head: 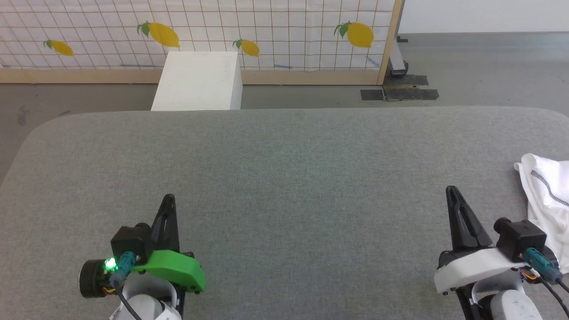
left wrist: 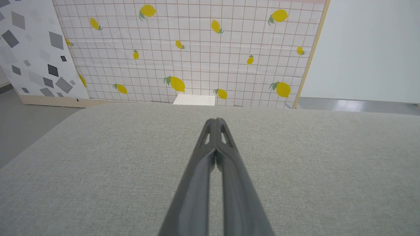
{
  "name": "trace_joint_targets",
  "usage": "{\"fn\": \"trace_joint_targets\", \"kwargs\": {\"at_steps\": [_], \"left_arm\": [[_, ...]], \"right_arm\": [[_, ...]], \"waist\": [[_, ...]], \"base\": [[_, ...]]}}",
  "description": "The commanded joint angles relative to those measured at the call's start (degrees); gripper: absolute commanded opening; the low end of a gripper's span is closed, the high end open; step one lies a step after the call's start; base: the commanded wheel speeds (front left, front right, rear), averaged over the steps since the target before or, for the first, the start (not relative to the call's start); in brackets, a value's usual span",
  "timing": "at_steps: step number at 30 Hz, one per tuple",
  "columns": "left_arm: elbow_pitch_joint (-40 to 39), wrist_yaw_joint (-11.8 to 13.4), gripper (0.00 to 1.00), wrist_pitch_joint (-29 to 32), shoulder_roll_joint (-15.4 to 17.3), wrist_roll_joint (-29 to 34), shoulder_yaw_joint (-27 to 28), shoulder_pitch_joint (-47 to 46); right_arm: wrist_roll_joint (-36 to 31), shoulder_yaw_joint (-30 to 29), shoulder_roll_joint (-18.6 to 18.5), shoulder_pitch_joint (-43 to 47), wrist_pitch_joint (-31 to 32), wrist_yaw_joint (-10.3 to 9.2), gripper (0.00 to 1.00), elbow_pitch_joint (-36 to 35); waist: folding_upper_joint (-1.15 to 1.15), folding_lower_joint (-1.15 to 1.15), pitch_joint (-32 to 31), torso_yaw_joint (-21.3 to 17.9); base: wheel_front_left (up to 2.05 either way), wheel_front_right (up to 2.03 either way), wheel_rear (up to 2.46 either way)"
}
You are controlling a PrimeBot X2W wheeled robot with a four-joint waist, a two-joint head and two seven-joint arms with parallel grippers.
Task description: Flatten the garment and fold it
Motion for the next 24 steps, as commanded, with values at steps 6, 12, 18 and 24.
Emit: {"fn": "trace_joint_targets", "kwargs": {"at_steps": [6,12,18,24], "left_arm": [[-1.1,-0.1,0.0,0.8,-0.2,1.3,0.4,1.0],[-1.8,-0.2,0.0,1.6,-0.3,1.7,0.5,1.3],[-2.5,-0.2,0.0,2.3,-0.3,2.1,0.6,1.6],[-3.2,-0.2,0.0,3.0,-0.4,2.5,0.7,1.9]], "right_arm": [[-0.8,0.2,0.0,0.9,0.9,-0.02,0.0,-1.0],[-1.3,0.3,0.0,1.1,1.6,-0.03,0.0,-1.6],[-1.8,0.4,0.0,1.3,2.3,-0.03,0.0,-2.2],[-2.2,0.6,0.0,1.5,3.0,-0.03,0.0,-2.8]], "waist": [[0.0,0.0,-0.1,0.0],[0.0,0.0,-0.1,0.0],[0.0,0.0,-0.2,0.1],[0.0,0.0,-0.3,0.1]], "base": [[0.0,0.0,0.0],[0.0,0.0,0.0],[0.0,0.0,0.0],[0.0,0.0,0.0]]}}
